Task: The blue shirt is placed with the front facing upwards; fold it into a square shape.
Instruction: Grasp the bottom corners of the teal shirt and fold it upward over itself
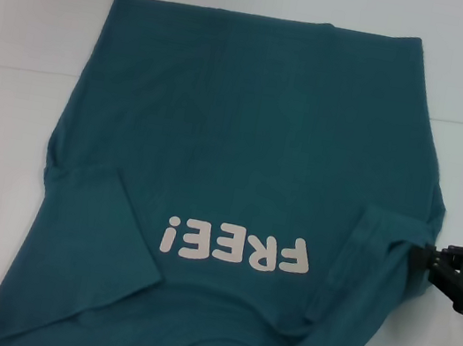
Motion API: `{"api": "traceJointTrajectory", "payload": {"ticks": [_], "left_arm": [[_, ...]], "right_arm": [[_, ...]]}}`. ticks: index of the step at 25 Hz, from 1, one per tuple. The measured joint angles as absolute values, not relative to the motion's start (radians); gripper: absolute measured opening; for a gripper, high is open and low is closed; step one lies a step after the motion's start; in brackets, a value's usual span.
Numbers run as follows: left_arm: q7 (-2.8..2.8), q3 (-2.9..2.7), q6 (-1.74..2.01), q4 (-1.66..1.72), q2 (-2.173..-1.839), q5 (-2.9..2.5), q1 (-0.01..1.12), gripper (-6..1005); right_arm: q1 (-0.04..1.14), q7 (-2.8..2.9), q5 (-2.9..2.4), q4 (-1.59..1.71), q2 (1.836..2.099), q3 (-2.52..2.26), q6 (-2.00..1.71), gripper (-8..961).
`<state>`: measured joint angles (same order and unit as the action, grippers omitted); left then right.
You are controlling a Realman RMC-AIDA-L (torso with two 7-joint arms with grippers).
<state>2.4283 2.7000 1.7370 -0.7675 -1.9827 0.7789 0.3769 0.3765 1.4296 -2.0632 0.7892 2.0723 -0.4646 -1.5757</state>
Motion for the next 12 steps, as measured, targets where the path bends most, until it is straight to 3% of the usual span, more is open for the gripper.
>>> {"api": "traceJointTrajectory", "payload": {"ticks": [3,12], "left_arm": [[2.439,2.700,1.739,-0.767,-1.980,0.761,0.386,803],[2.460,2.700,1.726,-0.758,-1.979,0.715,0.402,812]], "right_arm": [[0.380,1.429,-2.063,0.776,2.070,-0.468,-1.569,38],[0.390,1.427,-2.063,0.752,2.060,-0.476,-1.550,38]]}}
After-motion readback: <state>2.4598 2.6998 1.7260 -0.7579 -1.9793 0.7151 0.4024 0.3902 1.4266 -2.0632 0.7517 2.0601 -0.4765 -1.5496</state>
